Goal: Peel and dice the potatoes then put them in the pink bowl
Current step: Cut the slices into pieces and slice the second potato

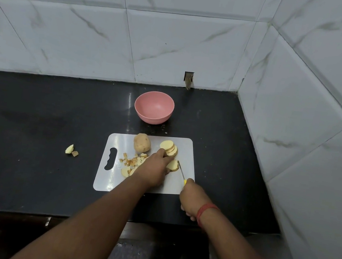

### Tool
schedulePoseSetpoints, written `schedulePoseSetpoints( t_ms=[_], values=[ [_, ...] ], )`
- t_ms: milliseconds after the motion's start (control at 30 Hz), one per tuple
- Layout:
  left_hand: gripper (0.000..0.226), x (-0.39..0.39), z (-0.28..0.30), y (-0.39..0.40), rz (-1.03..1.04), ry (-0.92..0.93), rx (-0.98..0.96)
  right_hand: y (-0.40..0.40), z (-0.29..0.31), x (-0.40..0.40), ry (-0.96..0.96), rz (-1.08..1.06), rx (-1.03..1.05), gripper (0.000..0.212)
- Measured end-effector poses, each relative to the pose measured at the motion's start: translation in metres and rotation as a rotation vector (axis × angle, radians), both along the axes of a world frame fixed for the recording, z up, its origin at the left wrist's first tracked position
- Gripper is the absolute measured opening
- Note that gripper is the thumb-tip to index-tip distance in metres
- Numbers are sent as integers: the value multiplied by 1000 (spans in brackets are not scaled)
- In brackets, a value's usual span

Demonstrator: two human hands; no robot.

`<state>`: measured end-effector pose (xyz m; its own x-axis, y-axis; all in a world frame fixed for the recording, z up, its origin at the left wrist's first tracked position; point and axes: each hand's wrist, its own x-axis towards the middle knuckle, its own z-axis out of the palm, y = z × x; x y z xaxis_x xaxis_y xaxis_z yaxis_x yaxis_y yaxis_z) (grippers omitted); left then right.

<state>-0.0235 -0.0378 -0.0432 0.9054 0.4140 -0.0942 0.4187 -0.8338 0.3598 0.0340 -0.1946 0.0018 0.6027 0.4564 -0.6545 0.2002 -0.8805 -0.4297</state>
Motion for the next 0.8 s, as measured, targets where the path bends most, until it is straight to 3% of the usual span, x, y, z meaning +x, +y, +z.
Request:
schedulePoseSetpoints(
  t_ms=[233, 400, 600, 800],
  values=[
    [64, -1, -1, 4, -34, -14, 29, 0, 3, 2, 46, -70, 39, 9],
    [63, -2, -4, 5, -42, -34, 57, -4, 12, 2, 189, -184, 9, 13],
    [56, -3, -5, 9, -72, -55, 83, -3, 7, 5, -48, 116, 51, 6],
    [51, -2, -2, 15, -97, -53, 112, -5, 9, 8, -74, 120, 67, 6]
  ],
)
